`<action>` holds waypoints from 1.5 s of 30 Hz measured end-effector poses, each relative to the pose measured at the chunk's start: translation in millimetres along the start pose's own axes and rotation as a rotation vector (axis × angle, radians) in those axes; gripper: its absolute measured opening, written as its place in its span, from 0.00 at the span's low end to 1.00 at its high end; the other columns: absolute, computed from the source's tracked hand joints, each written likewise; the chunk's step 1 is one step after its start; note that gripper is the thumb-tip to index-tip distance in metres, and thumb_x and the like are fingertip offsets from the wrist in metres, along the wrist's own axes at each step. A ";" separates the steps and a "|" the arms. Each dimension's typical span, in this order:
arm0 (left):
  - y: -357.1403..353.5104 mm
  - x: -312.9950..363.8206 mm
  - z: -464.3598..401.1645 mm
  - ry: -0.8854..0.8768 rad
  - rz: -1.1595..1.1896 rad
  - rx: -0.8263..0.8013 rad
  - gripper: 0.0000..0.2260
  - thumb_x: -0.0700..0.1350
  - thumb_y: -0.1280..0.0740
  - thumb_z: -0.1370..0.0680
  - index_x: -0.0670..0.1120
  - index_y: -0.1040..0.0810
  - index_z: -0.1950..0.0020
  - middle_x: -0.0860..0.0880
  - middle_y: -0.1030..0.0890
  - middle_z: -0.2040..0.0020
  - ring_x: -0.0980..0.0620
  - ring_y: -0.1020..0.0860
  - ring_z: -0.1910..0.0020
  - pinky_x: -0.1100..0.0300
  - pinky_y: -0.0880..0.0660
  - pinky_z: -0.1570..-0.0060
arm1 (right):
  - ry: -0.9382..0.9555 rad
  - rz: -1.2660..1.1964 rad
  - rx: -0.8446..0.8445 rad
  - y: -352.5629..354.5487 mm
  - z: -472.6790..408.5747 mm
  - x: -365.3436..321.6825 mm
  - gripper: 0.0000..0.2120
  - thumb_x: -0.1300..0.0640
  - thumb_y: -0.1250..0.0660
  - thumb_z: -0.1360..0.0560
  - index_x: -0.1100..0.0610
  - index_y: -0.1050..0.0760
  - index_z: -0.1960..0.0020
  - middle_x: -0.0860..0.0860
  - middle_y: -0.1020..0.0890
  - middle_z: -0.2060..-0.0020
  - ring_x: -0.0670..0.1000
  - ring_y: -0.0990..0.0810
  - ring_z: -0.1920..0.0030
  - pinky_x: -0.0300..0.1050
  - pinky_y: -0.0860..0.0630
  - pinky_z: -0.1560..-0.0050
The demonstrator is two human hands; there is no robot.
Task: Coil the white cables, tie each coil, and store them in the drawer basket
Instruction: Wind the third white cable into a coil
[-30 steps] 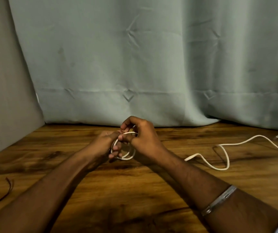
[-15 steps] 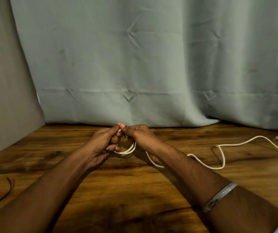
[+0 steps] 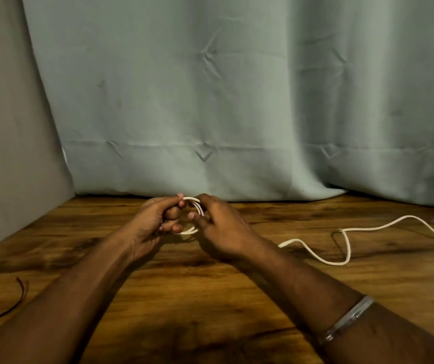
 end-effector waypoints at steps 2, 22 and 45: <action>16.2 1.0 -5.4 -0.018 0.053 0.099 0.13 0.44 0.42 0.16 0.44 0.29 0.60 0.56 0.41 0.80 0.60 0.46 0.85 0.66 0.35 0.79 | 0.042 0.197 -0.082 -7.4 1.2 -2.7 0.23 0.51 0.34 0.18 0.50 0.34 0.25 0.54 0.23 0.36 0.58 0.20 0.41 0.54 0.23 0.43; 16.9 -20.6 -11.2 -0.015 -0.066 0.161 0.12 0.40 0.42 0.16 0.40 0.24 0.57 0.42 0.26 0.66 0.51 0.29 0.73 0.61 0.31 0.70 | 0.357 0.135 0.011 -2.2 3.5 -33.3 0.07 0.55 0.29 0.22 0.49 0.16 0.45 0.49 0.18 0.52 0.52 0.18 0.51 0.44 0.25 0.56; -29.3 -6.1 9.9 -0.023 -0.057 0.002 0.18 0.56 0.40 0.19 0.41 0.23 0.51 0.54 0.30 0.78 0.60 0.32 0.82 0.67 0.31 0.75 | -0.309 -1.069 0.065 -15.1 -6.3 18.5 0.02 0.61 0.33 0.18 0.59 0.25 0.47 0.53 0.22 0.70 0.43 0.32 0.79 0.36 0.29 0.76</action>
Point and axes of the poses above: each hand's wrist, its own z-axis away from the middle knuckle, its own y-axis out of the back of the hand, x = y × z, the point moved 9 cm from there along -z, towards the middle knuckle
